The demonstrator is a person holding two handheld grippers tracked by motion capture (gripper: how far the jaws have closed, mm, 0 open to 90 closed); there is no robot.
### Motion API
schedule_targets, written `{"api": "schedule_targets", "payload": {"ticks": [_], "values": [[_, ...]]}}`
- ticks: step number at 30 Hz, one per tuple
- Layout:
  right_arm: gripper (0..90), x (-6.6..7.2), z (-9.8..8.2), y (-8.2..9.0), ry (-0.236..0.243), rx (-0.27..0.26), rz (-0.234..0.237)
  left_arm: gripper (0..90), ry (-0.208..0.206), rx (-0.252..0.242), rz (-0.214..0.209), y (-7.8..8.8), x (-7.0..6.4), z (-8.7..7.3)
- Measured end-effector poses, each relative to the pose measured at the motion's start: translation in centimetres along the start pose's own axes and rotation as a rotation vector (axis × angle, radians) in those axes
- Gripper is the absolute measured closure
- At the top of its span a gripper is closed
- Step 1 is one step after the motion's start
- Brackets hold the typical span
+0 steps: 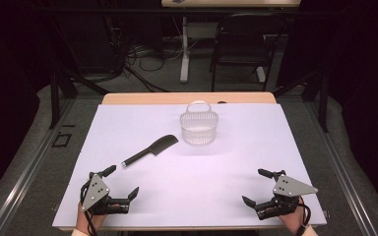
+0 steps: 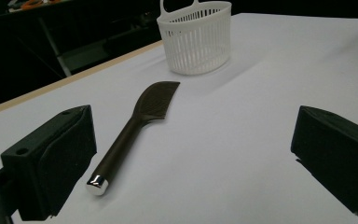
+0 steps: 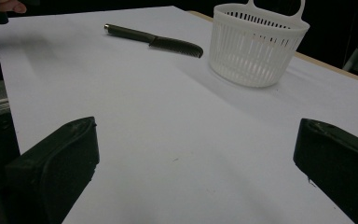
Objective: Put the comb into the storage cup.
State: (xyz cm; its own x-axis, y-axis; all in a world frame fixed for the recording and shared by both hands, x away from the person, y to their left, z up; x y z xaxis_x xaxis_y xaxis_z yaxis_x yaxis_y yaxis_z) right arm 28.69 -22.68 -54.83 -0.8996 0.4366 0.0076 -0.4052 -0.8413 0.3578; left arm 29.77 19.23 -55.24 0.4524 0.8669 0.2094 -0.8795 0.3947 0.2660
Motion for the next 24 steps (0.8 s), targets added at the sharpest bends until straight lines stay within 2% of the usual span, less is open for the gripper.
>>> {"api": "schedule_targets", "payload": {"ticks": [5, 12, 17, 21, 23, 24], "values": [[0.0, 0.1, 0.0, -0.1, 0.004, 0.012, 0.0, 0.0, -0.007, 0.009, 0.011, 0.0, 0.1, 0.2], [0.0, 0.2, 0.0, -0.2, -0.003, 0.013, 0.013, 0.0, -0.023, 0.089, -0.007, -0.6, 0.1, 0.4], [0.0, 0.2, 0.0, -0.2, -0.006, 0.01, 0.016, 0.2, -0.034, 0.128, 0.006, -1.2, 0.4, 0.7], [0.0, 0.2, 0.0, -0.2, -0.002, 0.012, 0.014, 0.2, -0.072, 0.155, 0.01, -1.7, 0.5, 1.0], [0.0, 0.3, 0.0, -0.3, -0.007, 0.015, 0.017, 0.5, -0.11, 0.196, 0.015, -2.2, 0.5, 0.8], [0.0, 0.3, -0.1, -0.3, -0.017, 0.017, 0.021, 0.5, -0.122, 0.202, 0.018, -2.5, 0.6, 0.8]]}}
Point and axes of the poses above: each handheld gripper's, and its own axes: y roughly backward along the jaws, z roughly out of its top, x roughly to its left, the point moved 7 cm from there along -y, roughly forward along the jaws, and after that the axes turned 14 degrees about z, right-handed, at the moved point
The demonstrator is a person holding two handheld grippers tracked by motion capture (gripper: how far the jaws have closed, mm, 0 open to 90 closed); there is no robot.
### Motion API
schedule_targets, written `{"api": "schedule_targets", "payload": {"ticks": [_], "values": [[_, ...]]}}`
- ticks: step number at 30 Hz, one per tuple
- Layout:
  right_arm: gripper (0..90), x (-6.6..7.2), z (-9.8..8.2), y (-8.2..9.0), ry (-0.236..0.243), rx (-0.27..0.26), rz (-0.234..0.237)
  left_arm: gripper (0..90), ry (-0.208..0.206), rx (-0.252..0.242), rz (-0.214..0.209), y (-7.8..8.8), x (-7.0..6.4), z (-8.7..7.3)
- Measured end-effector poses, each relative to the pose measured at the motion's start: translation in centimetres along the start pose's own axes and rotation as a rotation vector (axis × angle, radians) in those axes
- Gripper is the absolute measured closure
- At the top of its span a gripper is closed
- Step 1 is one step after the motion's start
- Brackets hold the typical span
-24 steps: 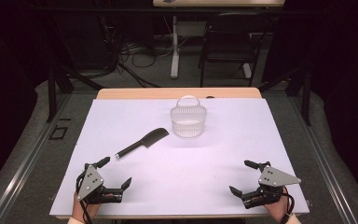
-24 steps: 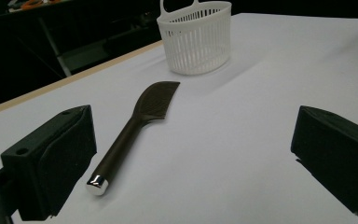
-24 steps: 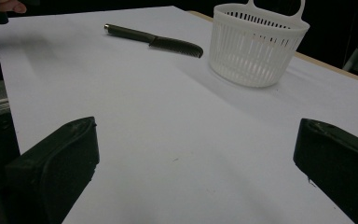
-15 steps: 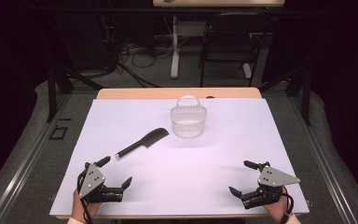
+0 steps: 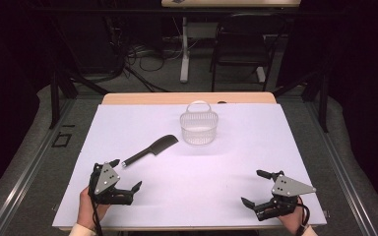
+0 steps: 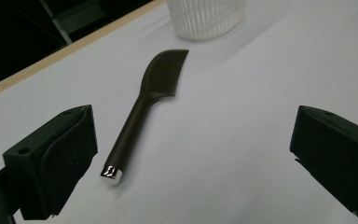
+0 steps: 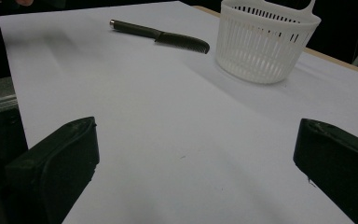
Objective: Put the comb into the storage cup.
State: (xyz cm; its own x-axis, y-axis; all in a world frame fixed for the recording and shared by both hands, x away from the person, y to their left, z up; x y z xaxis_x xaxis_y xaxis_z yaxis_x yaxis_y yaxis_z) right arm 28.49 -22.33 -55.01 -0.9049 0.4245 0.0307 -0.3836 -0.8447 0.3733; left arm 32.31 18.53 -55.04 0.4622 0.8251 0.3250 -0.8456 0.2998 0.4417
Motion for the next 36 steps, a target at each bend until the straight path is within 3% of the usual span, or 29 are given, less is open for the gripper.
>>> {"api": "schedule_targets", "payload": {"ticks": [8, 18, 20, 22, 26, 36], "values": [[0.0, -0.1, 0.0, 0.0, 0.0, -0.004, 0.003, 1.3, -0.027, 0.071, 0.002, -1.9, 0.6, 0.4], [0.0, 0.0, 0.0, -0.1, -0.006, -0.001, 0.005, 0.0, -0.065, 0.114, -0.009, -3.0, 1.5, 1.4], [0.0, 0.0, 0.0, -0.1, -0.01, -0.002, 0.008, 0.0, -0.076, 0.117, -0.009, -3.1, 1.5, 1.5], [0.0, 0.0, 0.0, 0.0, -0.01, 0.001, 0.006, 0.0, -0.115, 0.133, -0.012, -3.5, 1.4, 1.8], [0.0, 0.1, 0.0, -0.1, -0.008, 0.003, 0.008, 0.0, -0.14, 0.153, -0.02, -4.0, 1.4, 2.2], [0.0, 0.0, 0.0, 0.1, -0.009, -0.002, 0.008, 0.0, -0.162, 0.225, -0.025, -5.4, 2.0, 2.3]]}}
Point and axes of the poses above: each handheld gripper's, and its own axes: y roughly backward along the jaws, z roughly out of its top, x roughly to its left, the point moved 7 cm from there along -y, roughly forward along the jaws, and after that the axes turned 14 degrees about z, right-handed, at the moved point
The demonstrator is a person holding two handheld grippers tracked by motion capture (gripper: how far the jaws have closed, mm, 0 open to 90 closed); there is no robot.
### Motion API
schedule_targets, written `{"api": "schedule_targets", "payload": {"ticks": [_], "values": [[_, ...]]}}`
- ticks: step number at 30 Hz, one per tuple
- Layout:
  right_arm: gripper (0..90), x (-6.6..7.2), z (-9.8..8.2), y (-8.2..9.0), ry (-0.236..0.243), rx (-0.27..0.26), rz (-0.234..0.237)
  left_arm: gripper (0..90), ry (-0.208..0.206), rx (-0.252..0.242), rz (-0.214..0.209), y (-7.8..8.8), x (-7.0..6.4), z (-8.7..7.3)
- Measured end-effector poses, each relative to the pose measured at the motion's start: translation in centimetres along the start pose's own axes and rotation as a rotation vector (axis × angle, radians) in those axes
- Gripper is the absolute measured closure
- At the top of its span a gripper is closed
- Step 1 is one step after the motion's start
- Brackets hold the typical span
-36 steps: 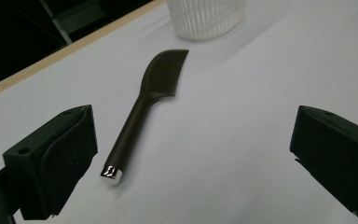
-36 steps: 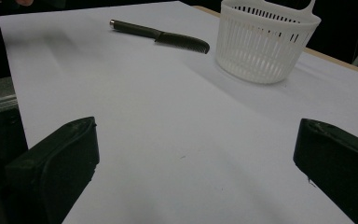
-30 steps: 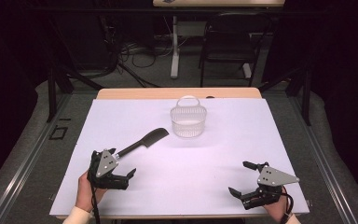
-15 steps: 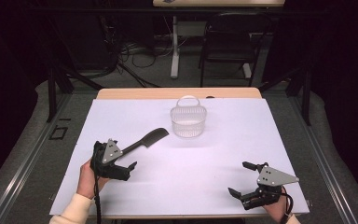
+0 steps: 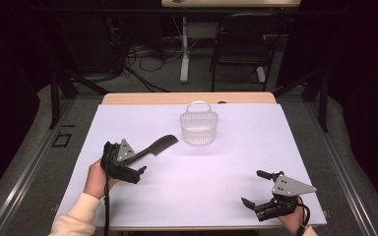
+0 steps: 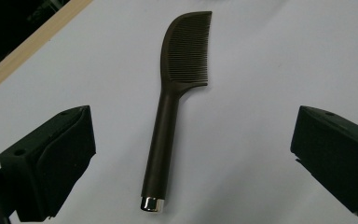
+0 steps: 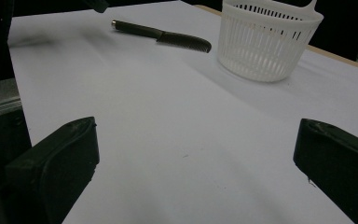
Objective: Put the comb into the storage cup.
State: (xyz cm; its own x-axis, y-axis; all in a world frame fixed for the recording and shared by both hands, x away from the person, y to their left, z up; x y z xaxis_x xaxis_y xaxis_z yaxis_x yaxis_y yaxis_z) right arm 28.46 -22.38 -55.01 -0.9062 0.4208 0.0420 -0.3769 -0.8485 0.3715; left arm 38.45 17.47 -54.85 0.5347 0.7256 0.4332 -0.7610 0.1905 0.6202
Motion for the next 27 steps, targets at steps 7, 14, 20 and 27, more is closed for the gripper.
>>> {"api": "schedule_targets", "payload": {"ticks": [7, 14, 20, 27], "values": [[0.0, 0.0, 0.0, -0.2, 0.001, 0.001, 0.009, 0.0, -0.008, 0.018, -0.002, -0.7, 0.3, 0.2], [0.0, 0.0, 0.0, -0.3, 0.002, 0.007, 0.011, 0.0, -0.031, 0.054, -0.008, -1.2, 0.4, 0.3], [0.0, 0.0, 0.0, -0.2, -0.001, 0.011, 0.006, 0.0, -0.044, 0.071, -0.007, -1.8, 0.9, 1.0], [0.0, 0.0, -0.1, -0.4, 0.004, 0.016, 0.011, 0.0, -0.063, 0.094, 0.004, -2.9, 1.0, 1.7]]}}
Point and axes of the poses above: each handheld gripper's, and its own axes: y roughly backward along the jaws, z roughly out of its top, x roughly to its left, the point moved 7 cm from there along -y, roughly forward along the jaws, and after that the axes turned 14 degrees about z, right-handed, at the moved point
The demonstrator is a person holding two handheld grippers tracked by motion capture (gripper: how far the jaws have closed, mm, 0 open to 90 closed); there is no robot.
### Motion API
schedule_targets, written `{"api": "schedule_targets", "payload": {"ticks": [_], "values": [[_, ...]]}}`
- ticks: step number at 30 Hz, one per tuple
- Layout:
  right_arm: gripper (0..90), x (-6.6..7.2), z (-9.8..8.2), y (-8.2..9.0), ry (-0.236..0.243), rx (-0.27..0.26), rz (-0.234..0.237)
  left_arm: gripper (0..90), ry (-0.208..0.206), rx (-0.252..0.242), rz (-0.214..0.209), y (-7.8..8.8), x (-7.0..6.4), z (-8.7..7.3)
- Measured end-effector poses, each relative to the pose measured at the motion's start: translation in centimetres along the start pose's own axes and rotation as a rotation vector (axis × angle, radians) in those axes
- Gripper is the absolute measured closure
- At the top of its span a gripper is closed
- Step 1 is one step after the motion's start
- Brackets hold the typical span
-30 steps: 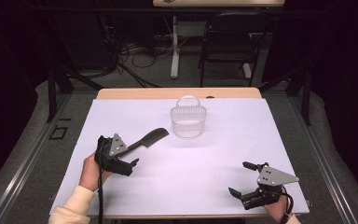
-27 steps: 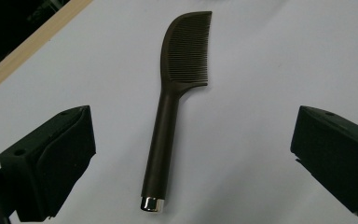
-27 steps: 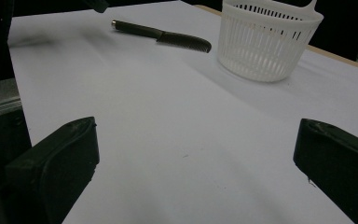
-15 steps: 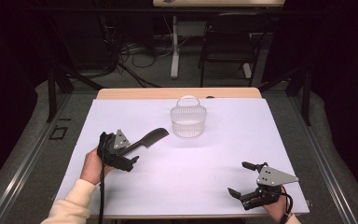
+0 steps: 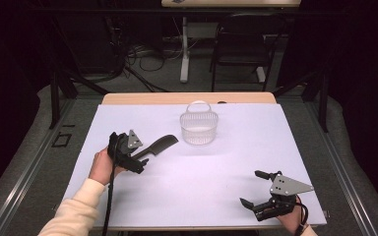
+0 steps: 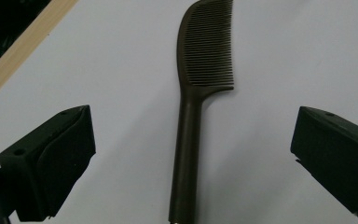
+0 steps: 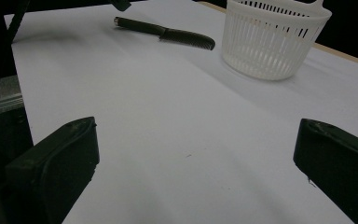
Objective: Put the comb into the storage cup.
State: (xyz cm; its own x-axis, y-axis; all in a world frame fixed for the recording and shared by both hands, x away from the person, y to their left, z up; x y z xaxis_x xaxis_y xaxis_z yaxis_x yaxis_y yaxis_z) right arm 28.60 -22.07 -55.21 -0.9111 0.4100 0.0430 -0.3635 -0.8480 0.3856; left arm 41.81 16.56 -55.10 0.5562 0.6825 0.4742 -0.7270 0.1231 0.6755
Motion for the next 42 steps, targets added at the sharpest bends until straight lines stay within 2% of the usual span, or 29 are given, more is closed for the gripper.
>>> {"api": "schedule_targets", "payload": {"ticks": [6, 9, 17, 19, 24, 29, 30, 36, 42], "values": [[0.0, 0.0, 0.0, 0.0, -0.003, -0.002, 0.003, 0.0, -0.037, 0.039, 0.006, -1.0, 0.1, 0.2], [0.0, 0.1, 0.0, -0.1, -0.001, 0.001, 0.007, 0.0, -0.042, 0.054, 0.016, -1.4, 0.1, 0.3], [0.0, 0.1, 0.0, 0.0, -0.004, 0.002, 0.013, 0.0, -0.059, 0.084, 0.002, -2.3, 0.4, 0.8], [0.0, 0.1, 0.0, -0.1, -0.004, 0.003, 0.014, 0.0, -0.103, 0.099, 0.01, -2.6, 0.5, 0.9], [0.0, 0.1, -0.1, -0.2, -0.006, 0.009, 0.017, 0.5, -0.111, 0.129, 0.003, -3.3, 0.8, 0.9], [0.0, 0.1, -0.1, -0.1, -0.007, 0.009, 0.016, 10.0, -0.12, 0.146, -0.01, -3.7, 0.8, 1.0], [0.0, 0.1, -0.1, 0.0, -0.002, 0.006, 0.01, 11.2, -0.127, 0.163, -0.008, -3.8, 0.8, 1.1], [0.0, 0.0, -0.1, 0.0, -0.009, 0.001, 0.011, 15.3, -0.138, 0.199, -0.032, -4.2, 0.7, 1.2], [0.0, 0.0, 0.0, 0.1, -0.008, -0.006, 0.001, 30.4, -0.151, 0.257, -0.062, -4.9, 0.2, 0.8]]}}
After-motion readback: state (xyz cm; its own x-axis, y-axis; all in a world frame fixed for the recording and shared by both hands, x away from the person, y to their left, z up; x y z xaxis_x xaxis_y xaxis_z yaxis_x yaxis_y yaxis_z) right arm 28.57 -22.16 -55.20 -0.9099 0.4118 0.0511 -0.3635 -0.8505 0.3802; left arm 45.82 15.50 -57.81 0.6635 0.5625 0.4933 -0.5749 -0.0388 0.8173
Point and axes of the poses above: each handheld gripper's, and its own axes: y roughly backward along the jaws, z roughly out of its top, x roughly to its left, the point moved 7 cm from there along -y, roughly forward along the jaws, and after that the axes turned 14 degrees about z, right-handed, at the moved point
